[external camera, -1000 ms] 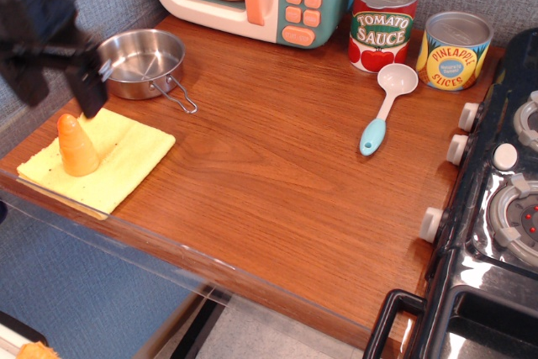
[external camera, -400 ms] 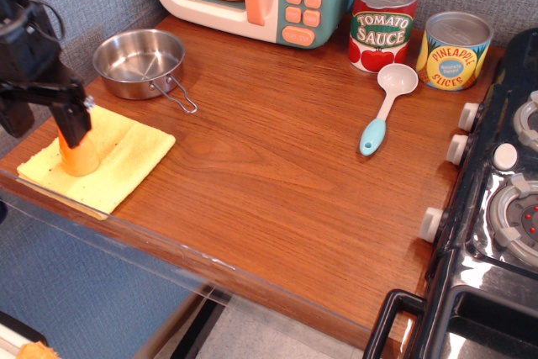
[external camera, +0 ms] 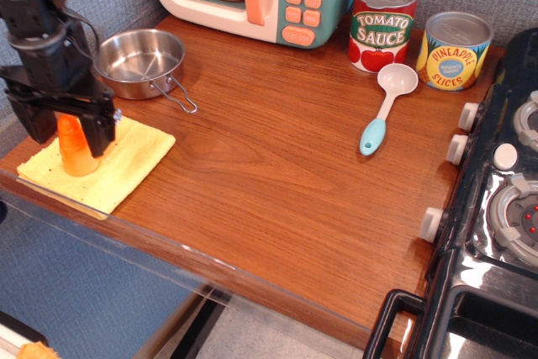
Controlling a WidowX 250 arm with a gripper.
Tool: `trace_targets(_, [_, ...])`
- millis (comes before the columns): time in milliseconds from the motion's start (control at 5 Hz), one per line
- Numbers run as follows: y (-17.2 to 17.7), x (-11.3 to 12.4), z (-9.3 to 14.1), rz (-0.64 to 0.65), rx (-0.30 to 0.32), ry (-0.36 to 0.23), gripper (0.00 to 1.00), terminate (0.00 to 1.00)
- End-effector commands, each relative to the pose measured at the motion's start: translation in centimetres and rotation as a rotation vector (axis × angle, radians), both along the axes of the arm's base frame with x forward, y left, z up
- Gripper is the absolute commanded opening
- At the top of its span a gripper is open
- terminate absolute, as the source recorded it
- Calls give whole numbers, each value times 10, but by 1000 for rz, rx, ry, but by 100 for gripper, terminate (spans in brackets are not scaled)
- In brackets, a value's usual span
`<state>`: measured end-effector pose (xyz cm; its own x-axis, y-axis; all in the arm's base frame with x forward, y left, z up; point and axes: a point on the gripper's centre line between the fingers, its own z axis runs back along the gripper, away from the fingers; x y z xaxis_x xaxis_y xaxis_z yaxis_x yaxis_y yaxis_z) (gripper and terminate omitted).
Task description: Move cone on yellow cloth to top middle of table
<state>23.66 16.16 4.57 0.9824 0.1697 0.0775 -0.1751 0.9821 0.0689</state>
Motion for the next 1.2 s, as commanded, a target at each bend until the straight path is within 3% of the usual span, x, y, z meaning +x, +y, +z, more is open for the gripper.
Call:
trace_targets(0, [0,2,1,20,32,3,0,0])
trace_targets(400, [-2,1,3,16,30,7,0,0])
trace_targets(600, [-13,2,31,-5,37,-60,0,0])
trace_targets(800, [-32,15,69,-38,16,-163,0,0])
trace_targets(1000, [-45,52,82,-93,-33,-213,0,0])
